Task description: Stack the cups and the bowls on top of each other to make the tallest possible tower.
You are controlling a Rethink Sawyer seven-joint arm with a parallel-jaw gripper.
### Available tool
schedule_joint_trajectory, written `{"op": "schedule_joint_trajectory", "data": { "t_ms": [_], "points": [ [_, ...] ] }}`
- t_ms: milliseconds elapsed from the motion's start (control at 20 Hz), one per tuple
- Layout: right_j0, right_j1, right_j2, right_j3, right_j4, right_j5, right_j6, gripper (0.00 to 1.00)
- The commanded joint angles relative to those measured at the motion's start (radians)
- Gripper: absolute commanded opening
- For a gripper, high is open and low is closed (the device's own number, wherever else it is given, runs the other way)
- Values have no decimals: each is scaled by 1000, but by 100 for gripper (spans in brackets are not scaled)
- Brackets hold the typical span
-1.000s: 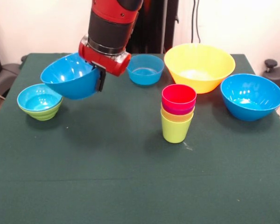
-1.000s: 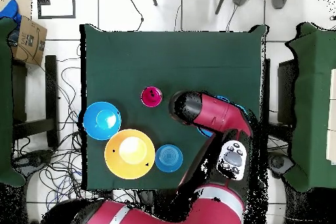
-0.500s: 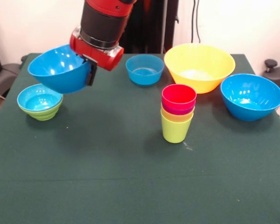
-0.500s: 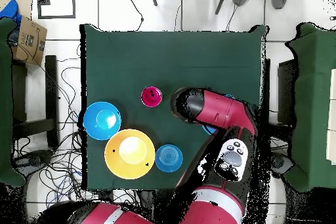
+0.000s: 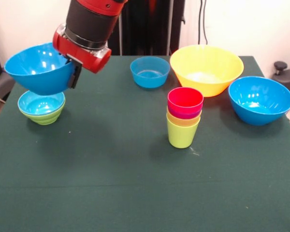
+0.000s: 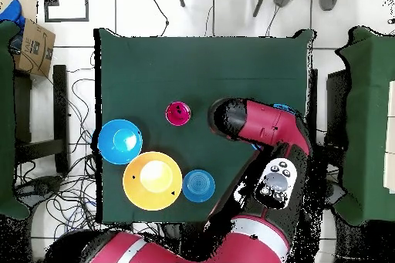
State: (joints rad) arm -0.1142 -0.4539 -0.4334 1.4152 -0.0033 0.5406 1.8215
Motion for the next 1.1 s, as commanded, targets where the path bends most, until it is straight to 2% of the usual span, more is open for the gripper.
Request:
{"op": "schedule_joint_trajectory", "data": {
  "t_ms": [50, 1100],
  "points": [
    [-7, 64, 38, -78, -90, -12, 29, 0],
    [-12, 119, 54, -5, -113, -90, 64, 0]
  ]
}}
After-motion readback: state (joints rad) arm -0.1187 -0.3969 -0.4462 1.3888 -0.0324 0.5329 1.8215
